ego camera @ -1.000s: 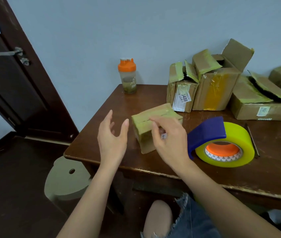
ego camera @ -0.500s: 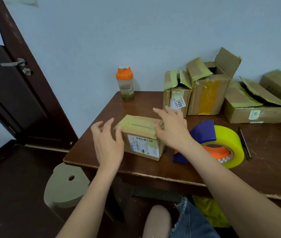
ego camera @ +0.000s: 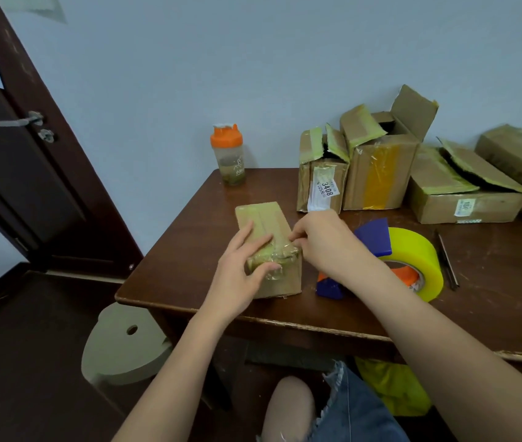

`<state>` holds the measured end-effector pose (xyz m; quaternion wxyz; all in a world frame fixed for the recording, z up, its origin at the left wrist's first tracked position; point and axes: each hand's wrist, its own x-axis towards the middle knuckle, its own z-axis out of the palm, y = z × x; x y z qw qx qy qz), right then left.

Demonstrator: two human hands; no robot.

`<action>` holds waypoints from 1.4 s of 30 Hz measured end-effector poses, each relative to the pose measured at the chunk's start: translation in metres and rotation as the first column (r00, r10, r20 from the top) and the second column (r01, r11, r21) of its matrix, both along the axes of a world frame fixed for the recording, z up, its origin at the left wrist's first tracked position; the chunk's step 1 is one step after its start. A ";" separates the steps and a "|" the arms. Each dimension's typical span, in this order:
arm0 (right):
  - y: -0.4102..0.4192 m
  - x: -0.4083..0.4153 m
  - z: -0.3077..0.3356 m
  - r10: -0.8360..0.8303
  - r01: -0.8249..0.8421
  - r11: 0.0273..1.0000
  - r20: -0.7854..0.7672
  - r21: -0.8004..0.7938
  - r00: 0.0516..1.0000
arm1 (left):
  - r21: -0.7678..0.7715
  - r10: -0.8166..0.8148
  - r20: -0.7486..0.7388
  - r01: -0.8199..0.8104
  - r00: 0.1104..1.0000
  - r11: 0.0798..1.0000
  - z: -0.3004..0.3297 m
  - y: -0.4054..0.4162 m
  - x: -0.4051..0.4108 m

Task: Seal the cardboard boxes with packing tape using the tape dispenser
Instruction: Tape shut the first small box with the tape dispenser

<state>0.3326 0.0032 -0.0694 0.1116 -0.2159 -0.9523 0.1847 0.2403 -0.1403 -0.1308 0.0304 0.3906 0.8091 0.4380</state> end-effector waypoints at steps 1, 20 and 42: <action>0.002 0.006 0.006 -0.014 0.012 0.995 0.013 0.098 1.000 | -0.006 -0.005 0.004 0.005 1.000 1.000 0.002 0.002 -0.001; 0.049 0.045 0.028 -0.038 -0.133 0.964 0.616 0.229 0.787 | 0.128 -0.023 0.138 0.005 0.990 0.992 -0.011 0.006 -0.009; 0.051 0.057 0.015 0.012 -0.119 0.969 0.441 0.216 0.897 | -0.209 0.168 -0.093 -0.184 0.981 0.960 0.036 -0.009 0.011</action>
